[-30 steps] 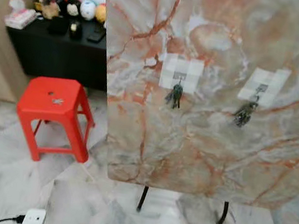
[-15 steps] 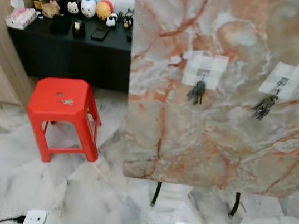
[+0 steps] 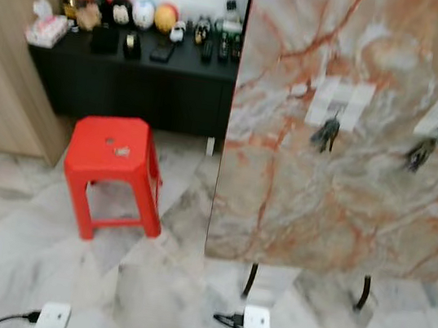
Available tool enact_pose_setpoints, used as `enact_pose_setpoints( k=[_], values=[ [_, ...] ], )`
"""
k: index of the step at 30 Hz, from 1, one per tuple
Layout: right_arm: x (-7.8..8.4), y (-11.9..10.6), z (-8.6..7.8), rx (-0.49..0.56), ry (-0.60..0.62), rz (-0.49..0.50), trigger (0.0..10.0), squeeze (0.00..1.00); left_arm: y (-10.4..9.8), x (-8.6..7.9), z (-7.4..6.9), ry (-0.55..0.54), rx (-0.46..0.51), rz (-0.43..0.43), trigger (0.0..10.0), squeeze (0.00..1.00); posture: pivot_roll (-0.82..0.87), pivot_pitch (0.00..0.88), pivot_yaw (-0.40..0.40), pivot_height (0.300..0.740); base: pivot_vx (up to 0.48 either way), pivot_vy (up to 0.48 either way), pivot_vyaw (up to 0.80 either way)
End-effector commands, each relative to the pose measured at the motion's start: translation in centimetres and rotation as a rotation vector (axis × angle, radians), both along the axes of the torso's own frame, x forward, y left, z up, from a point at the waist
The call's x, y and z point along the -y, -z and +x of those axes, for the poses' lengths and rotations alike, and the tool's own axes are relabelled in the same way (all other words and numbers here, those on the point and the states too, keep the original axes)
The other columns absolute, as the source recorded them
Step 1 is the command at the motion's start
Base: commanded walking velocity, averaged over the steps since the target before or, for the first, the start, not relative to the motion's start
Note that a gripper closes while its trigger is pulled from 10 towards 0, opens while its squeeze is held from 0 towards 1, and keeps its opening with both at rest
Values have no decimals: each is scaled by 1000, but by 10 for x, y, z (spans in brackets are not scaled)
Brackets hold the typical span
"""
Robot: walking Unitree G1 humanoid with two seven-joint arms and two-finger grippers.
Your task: Hang keys on a hook
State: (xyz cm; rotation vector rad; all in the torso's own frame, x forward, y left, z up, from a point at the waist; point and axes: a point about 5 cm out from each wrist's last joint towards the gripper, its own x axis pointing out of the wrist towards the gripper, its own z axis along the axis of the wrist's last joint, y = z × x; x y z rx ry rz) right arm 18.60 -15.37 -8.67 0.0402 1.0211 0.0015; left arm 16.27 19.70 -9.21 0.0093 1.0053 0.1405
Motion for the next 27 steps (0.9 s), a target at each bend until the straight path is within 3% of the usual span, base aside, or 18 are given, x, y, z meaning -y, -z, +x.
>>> enact_pose_setpoints(
  k=[1,14,22,27],
  values=[
    [0,0,-1,-4,7,10,10000,0,3,-5,-8,1,-31,18,10000,0,-87,53,-10,740,0,311,0],
    [4,-2,3,20,16,15,10000,0,3,-5,-8,3,-32,20,10000,0,-87,51,-9,740,0,314,0],
    [33,3,-15,-4,42,0,10000,0,3,-5,-8,3,-33,19,10000,0,-86,47,-11,740,0,307,0],
    [36,6,-23,-22,44,-3,10000,0,3,-4,-9,4,-34,18,10000,0,-86,44,-13,740,0,307,0]
  ],
)
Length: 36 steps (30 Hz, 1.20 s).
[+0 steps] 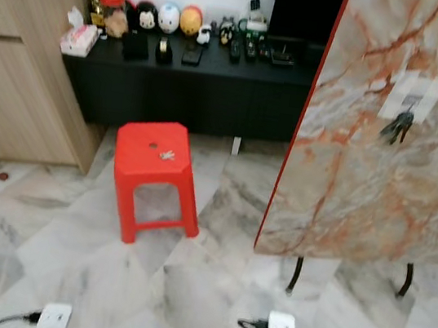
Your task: Hang keys on a hook
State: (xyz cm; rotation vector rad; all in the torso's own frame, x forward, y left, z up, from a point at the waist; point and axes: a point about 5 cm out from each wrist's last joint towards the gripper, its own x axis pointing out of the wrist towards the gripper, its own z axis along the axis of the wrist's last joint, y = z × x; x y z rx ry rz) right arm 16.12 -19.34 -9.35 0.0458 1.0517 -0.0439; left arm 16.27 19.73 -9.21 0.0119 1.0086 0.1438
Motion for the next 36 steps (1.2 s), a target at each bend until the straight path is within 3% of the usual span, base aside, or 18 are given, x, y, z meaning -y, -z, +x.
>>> enact_pose_setpoints(
  k=[1,6,14,23,26,36],
  values=[
    [-3,0,0,5,3,12,10000,0,3,-4,-9,5,-30,15,10000,0,-86,42,-13,740,0,304,0],
    [-11,3,-3,-7,1,16,10000,0,3,-4,-9,6,-31,14,10000,0,-86,35,-13,740,0,353,0],
    [-27,4,-2,-14,-6,24,10000,0,3,-4,-10,9,-34,15,10000,0,-85,23,-12,740,0,0,0],
    [-39,2,4,-2,-11,30,10000,0,4,-4,-11,12,-36,16,10000,0,-87,18,-10,740,0,423,0],
    [-39,1,7,4,-12,30,10000,0,4,-4,-11,13,-37,16,10000,0,-87,17,-10,740,0,424,0],
    [-1,-4,11,26,2,0,10000,0,4,-3,-11,11,-37,14,10000,0,-86,18,-14,740,0,420,0]
  ],
)
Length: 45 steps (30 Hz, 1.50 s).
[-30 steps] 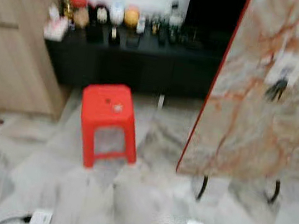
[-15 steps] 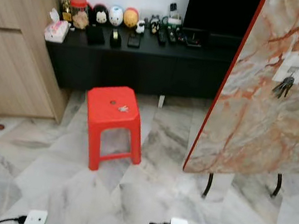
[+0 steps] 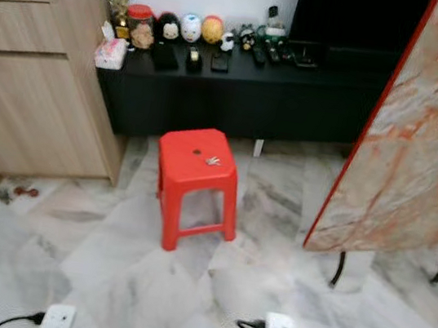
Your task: Hang keys on a hook
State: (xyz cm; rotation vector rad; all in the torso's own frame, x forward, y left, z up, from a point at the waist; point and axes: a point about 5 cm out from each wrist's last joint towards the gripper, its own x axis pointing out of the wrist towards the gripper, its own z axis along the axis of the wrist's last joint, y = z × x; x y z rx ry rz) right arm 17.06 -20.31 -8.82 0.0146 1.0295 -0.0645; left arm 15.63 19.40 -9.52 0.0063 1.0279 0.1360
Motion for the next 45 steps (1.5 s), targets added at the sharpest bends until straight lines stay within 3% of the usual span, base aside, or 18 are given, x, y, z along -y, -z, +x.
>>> enact_pose_setpoints(
  k=[1,3,5,13,16,19,21,23,24,25,29,30,44,45],
  values=[
    [-2,0,-1,2,3,30,10000,0,1,-7,-5,8,-18,23,10000,0,-86,19,-14,740,0,416,0],
    [3,1,-3,-3,7,26,10000,0,1,-7,-5,7,-18,23,10000,0,-86,19,-14,740,0,418,0],
    [-13,4,-4,-9,-1,38,10000,0,1,-7,-5,8,-17,23,10000,0,-85,22,-14,740,0,354,0],
    [-30,6,-6,-17,-7,49,10000,0,0,-7,-4,8,-12,24,10000,0,-85,28,-14,740,0,37,0],
    [-28,7,-7,-20,-6,47,10000,0,0,-7,-4,3,-7,19,10000,0,-84,29,-15,740,0,0,0],
    [-11,6,-11,-24,10,34,10000,0,0,-7,-3,0,-4,17,10000,0,-84,33,-15,740,0,0,0],
    [-11,6,-11,-23,11,34,10000,0,0,-7,-3,0,-5,17,10000,0,-84,35,-15,740,0,0,0],
    [-22,7,-10,-23,8,41,10000,0,0,-7,-3,0,-7,15,10000,0,-83,37,-15,740,0,0,0],
    [-36,8,-9,-22,1,52,10000,0,0,-7,-3,1,-7,14,10000,0,-84,38,-16,740,0,0,0],
    [-36,8,-9,-22,1,52,10000,0,0,-7,-3,1,-7,14,10000,0,-84,38,-16,740,0,0,0],
    [-62,8,-6,-19,-14,69,10000,0,0,-6,-3,-6,-2,3,10000,0,-84,38,-16,740,0,0,0],
    [-74,6,-2,-15,-26,79,10000,0,0,-6,-3,-5,-3,-1,10000,0,-83,39,-16,740,0,0,0],
    [-98,-9,28,31,-30,83,10000,0,0,-6,-3,0,-5,-2,10000,0,-83,43,-16,740,0,0,0],
    [-92,-8,26,30,-25,81,10000,0,0,-6,-3,0,-5,-3,10000,0,-83,43,-16,740,0,0,0]
  ],
)
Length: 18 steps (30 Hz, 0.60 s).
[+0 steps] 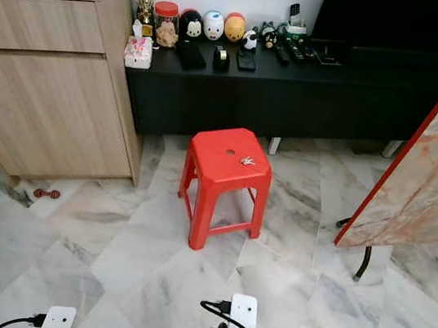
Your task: Hang keys on a hook
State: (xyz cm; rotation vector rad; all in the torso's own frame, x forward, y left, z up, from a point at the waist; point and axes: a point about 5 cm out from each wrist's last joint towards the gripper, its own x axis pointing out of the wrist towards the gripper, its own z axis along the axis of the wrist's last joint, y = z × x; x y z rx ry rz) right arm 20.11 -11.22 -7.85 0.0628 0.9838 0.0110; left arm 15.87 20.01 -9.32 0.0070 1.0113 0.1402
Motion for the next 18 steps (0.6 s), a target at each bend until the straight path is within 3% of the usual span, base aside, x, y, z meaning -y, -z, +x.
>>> enact_pose_setpoints(
  k=[1,6,18],
  values=[
    [13,6,-11,-25,23,-1,10000,0,2,0,-5,2,-21,-6,10000,0,-83,45,-16,740,0,0,0],
    [23,8,-14,-29,30,-7,10000,0,2,0,-5,3,-21,-7,10000,0,-82,45,-16,740,0,0,0],
    [25,8,-14,-26,34,-2,10000,0,2,0,-4,13,-19,-6,10000,0,-83,46,-15,740,191,0,0]
  ],
)
